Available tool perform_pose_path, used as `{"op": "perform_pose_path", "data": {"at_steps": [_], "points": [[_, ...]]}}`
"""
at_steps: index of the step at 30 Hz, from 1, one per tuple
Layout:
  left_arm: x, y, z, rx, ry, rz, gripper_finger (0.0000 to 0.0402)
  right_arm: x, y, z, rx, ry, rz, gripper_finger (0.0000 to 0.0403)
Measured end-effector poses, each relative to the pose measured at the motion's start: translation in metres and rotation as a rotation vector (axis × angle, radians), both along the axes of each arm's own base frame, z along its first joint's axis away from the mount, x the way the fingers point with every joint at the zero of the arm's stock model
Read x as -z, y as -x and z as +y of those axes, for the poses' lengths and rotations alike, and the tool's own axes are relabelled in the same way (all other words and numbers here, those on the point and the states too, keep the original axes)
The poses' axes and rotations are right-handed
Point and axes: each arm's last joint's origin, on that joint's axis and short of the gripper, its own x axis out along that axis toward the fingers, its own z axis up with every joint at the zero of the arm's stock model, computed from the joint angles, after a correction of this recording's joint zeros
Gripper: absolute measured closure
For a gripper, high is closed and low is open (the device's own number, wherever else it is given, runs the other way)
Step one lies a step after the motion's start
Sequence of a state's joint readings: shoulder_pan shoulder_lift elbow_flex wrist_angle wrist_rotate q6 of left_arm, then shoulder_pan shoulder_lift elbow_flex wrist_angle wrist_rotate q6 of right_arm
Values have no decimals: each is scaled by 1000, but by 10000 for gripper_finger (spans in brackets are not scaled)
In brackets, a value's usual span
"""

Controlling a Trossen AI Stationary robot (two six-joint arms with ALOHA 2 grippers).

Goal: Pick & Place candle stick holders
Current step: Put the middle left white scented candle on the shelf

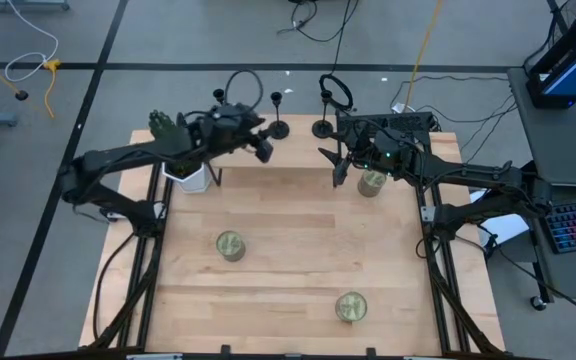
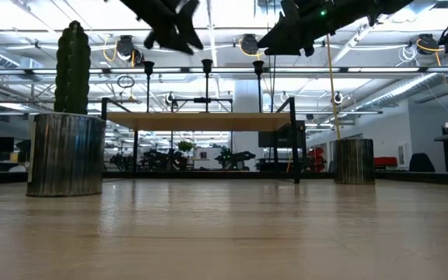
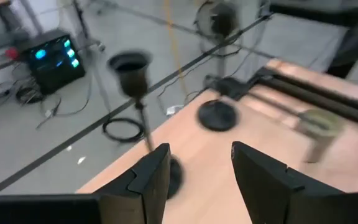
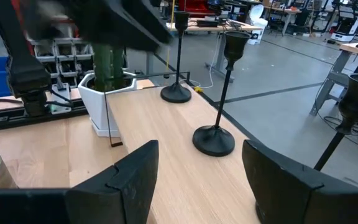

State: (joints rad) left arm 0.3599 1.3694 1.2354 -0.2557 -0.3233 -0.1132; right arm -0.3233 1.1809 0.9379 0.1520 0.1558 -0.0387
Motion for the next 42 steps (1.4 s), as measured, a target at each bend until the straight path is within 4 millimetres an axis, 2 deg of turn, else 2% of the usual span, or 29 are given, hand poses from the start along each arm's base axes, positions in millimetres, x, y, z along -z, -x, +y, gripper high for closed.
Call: {"op": "perform_pose_path", "data": {"at_steps": [7,12,18,24,32,37,42], "points": [[-30,27,-36,106,-56,-43,222,0,0,0,0,0,0,179],[-51,58,-61,184,-76,-77,222,0,0,0,0,0,0,179],[-56,87,-91,363,-49,-33,222,0,0,0,0,0,0,179],[-44,96,-116,528,66,88,222,0,0,0,0,0,0,179],[-24,97,-138,562,200,263,222,0,0,0,0,0,0,179],[-11,94,-153,597,169,310,222,0,0,0,0,0,0,179],[20,94,-173,613,142,358,222,0,0,0,0,0,0,179]]}}
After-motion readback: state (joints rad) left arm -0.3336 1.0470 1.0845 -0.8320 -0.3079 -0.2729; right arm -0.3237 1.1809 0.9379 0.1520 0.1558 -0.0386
